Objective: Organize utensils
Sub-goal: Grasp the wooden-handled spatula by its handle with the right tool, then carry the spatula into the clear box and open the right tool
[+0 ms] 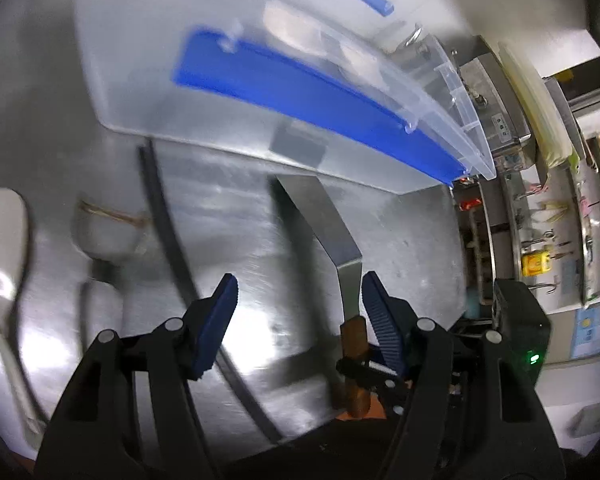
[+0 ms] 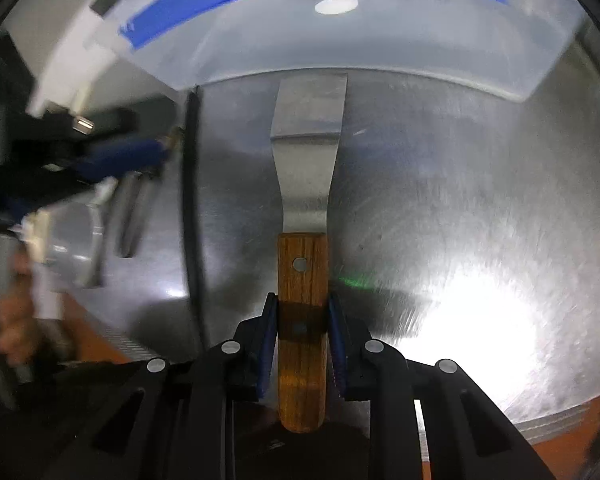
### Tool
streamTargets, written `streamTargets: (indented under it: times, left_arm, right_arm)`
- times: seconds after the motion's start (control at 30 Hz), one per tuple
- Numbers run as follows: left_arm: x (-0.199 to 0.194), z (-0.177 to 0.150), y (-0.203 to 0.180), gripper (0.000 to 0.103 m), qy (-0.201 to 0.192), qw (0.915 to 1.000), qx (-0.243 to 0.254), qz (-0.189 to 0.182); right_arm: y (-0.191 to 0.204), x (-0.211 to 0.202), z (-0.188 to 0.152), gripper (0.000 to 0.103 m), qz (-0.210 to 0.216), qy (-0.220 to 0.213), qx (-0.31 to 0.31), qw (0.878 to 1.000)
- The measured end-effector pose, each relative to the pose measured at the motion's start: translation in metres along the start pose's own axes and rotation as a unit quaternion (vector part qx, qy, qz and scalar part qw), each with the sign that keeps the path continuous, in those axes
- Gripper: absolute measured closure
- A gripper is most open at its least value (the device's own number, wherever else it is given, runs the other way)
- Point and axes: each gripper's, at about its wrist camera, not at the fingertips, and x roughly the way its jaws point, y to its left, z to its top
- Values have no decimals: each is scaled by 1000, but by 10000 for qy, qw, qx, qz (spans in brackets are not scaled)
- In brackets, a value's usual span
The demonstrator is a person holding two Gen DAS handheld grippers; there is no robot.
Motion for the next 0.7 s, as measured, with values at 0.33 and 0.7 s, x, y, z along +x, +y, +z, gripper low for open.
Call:
streamTargets:
  times: [0.33,0.7]
  left_arm:
    - [44,-12,-22,42,528,9975,-355,-306]
    - [57,-24,-18,89,615,9925,-935,-499]
  right_arm:
    - [-37,-22,-10,77,1249,364,192,9913]
    - [-24,-20,-28,77,1196,582,-109,9911]
